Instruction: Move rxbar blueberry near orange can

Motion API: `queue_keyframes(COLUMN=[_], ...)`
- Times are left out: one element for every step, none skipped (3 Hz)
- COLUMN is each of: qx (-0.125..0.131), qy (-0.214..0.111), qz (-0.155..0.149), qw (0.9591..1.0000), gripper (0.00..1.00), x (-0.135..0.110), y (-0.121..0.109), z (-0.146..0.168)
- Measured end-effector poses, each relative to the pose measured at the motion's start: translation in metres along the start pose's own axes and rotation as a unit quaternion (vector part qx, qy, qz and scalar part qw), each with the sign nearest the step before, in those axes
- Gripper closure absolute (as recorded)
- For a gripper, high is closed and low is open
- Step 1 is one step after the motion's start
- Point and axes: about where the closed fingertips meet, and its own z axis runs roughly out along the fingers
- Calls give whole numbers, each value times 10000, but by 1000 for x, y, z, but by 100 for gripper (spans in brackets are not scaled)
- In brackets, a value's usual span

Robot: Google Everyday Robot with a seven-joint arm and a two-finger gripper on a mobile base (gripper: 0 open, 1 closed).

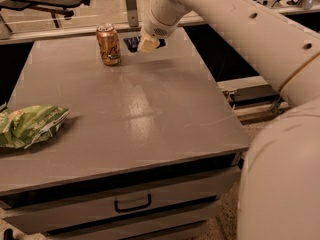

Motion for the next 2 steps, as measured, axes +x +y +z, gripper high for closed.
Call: queue_keyframes(qx=[21, -53], qy=[-148, -169], qz=[145, 349], qw=[9998, 9992], gripper=[100, 100], x=[-15, -17], y=[-8, -6], z=[20, 38])
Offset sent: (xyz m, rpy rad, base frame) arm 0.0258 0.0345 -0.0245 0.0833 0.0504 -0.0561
